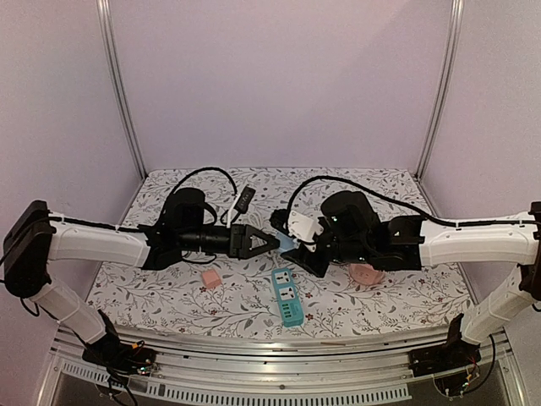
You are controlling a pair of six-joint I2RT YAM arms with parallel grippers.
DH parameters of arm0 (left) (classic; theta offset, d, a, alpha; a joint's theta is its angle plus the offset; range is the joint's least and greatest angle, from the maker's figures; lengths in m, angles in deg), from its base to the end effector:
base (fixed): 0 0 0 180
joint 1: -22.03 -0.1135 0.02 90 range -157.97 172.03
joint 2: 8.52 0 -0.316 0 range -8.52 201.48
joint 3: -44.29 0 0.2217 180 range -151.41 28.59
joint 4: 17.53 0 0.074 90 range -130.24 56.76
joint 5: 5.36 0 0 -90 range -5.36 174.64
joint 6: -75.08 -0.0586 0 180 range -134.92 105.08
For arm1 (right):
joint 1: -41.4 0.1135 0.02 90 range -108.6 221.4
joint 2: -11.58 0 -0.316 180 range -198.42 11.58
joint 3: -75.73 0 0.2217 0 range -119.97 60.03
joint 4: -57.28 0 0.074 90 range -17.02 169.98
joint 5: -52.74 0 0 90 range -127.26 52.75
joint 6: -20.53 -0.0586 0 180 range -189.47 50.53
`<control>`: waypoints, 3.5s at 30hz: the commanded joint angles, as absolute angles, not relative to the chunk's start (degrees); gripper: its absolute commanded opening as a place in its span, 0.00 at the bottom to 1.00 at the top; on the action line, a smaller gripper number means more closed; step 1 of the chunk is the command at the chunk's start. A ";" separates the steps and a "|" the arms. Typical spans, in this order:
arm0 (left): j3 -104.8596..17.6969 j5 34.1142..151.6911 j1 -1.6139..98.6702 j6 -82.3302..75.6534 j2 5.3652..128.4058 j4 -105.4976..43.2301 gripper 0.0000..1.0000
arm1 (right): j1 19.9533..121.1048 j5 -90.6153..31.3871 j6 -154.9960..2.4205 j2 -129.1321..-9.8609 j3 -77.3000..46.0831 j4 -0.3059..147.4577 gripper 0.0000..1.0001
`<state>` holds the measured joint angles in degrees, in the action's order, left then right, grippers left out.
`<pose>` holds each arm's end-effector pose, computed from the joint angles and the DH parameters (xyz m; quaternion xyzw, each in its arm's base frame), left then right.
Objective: Insert the plug
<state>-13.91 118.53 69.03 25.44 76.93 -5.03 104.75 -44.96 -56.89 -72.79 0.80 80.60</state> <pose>0.1880 -0.2495 0.2958 0.2215 0.7461 -0.5703 0.2629 0.1500 0.2814 0.3201 -0.5134 0.7103 0.1516 0.4570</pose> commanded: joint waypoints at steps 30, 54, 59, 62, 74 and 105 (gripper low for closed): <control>-15.43 127.73 68.20 32.74 77.77 17.09 0.00 | 104.77 -43.00 -83.85 -56.02 13.43 65.30 0.97; -18.32 128.96 68.60 44.94 81.67 36.48 0.00 | 100.50 -23.58 -107.70 -58.46 13.38 42.38 0.73; -18.81 129.98 68.70 45.57 82.81 36.87 0.00 | 100.54 -21.79 -108.58 -60.37 11.66 42.50 0.67; -18.83 129.81 68.70 44.74 82.77 35.77 0.00 | 100.48 -21.14 -109.01 -60.98 11.15 42.56 0.64; -18.43 127.01 68.92 38.79 80.69 27.90 0.00 | 100.54 -19.67 -109.72 -62.02 10.15 42.76 0.44; -17.90 120.05 70.98 31.08 74.57 12.15 0.80 | 100.46 -18.79 -107.93 -63.21 7.15 50.20 0.00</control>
<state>-17.65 124.02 69.67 33.81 76.23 21.31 99.64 -18.91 -109.42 -62.78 9.18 46.35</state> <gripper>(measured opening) 0.661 0.284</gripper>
